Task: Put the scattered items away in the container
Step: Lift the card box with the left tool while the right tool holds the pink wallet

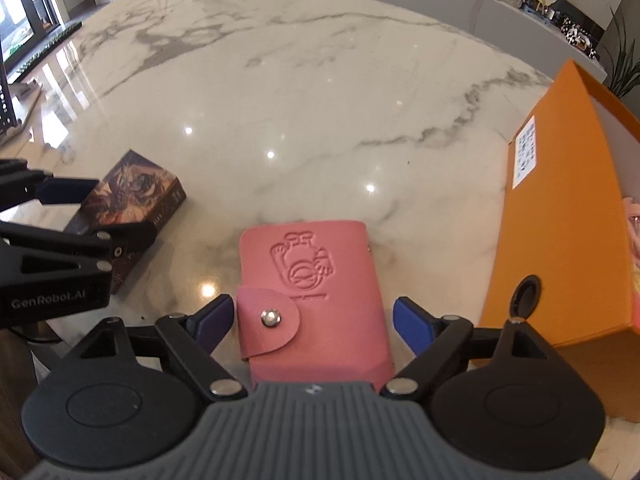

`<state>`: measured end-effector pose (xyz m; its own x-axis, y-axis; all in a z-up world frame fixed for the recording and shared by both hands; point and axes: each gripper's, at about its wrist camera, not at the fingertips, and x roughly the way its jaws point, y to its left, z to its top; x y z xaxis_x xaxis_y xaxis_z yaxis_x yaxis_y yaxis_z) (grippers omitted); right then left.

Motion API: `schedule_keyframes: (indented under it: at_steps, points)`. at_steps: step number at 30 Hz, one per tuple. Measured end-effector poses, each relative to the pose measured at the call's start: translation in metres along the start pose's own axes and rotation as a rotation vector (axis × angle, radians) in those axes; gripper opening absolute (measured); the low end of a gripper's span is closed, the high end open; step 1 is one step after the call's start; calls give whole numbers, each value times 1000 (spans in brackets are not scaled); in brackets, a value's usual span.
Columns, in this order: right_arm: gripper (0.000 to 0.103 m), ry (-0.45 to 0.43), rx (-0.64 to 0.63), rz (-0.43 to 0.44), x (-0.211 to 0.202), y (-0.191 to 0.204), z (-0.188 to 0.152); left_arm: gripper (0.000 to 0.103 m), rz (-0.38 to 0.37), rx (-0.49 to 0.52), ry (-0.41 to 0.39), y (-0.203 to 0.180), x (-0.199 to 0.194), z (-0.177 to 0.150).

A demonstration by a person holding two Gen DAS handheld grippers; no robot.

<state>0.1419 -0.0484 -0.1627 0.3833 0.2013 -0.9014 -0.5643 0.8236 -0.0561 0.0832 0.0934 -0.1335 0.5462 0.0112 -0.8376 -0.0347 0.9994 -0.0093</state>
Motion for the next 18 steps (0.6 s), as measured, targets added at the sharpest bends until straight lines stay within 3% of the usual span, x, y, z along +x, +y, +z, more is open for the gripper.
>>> schedule_keyframes:
  at_steps: [12, 16, 18]
  points:
    - [97, 35, 29, 44, 4, -10, -14, 72, 5, 23, 19, -7, 8, 3]
    - [94, 19, 23, 41, 4, -7, -13, 67, 0, 32, 14, -10, 8, 2]
    - [85, 7, 20, 40, 2, -5, -12, 66, 1, 28, 12, -9, 8, 2]
